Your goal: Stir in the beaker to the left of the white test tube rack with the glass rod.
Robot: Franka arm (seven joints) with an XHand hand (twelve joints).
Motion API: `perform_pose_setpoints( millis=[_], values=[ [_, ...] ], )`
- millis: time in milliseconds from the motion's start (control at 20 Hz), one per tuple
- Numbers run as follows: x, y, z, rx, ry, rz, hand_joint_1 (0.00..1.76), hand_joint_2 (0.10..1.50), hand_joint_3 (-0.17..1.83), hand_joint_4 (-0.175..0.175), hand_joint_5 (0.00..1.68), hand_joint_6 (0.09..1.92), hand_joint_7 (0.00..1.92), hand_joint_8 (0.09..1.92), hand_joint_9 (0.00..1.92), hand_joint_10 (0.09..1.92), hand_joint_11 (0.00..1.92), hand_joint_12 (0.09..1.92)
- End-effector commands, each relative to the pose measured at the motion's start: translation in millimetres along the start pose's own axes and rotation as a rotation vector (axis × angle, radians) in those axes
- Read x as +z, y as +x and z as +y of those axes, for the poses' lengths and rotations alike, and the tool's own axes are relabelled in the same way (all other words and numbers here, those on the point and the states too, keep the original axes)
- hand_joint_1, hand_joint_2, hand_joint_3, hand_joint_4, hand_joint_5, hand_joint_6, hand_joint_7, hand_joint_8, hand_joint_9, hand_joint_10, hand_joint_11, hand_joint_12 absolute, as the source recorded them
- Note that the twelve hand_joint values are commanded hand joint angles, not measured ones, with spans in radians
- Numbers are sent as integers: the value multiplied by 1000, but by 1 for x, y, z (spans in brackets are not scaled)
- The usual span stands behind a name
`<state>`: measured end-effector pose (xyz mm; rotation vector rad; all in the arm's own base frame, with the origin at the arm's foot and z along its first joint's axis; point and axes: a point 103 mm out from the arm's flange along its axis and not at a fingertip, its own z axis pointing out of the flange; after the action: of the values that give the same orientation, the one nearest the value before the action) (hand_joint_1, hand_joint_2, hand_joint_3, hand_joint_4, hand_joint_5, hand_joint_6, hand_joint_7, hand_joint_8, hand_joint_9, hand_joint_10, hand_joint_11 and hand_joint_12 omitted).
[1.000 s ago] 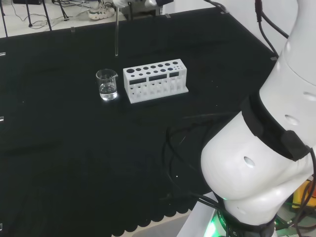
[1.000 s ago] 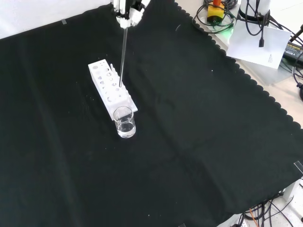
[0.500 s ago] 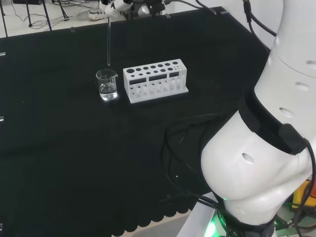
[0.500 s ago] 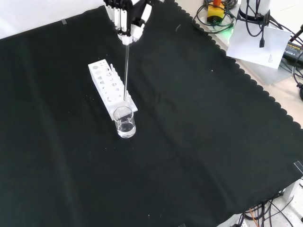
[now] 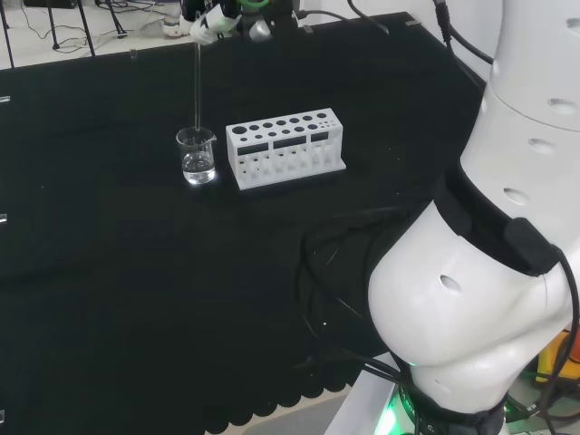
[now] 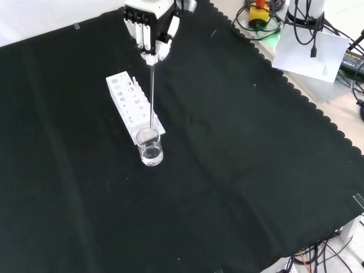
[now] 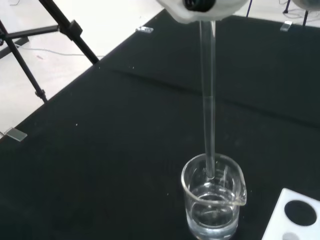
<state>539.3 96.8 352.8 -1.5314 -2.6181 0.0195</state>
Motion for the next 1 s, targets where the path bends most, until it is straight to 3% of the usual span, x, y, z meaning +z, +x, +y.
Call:
perform_pose_setpoints(
  millis=[50,1000],
  values=[
    [16,0,10,-7,11,34,1332,1030,-175,-175,1478,87,1375,612,1731,460,1707,418],
    [59,-13,42,-21,78,26,1332,1029,-175,-175,1478,87,1378,605,1733,453,1707,414]
  ],
)
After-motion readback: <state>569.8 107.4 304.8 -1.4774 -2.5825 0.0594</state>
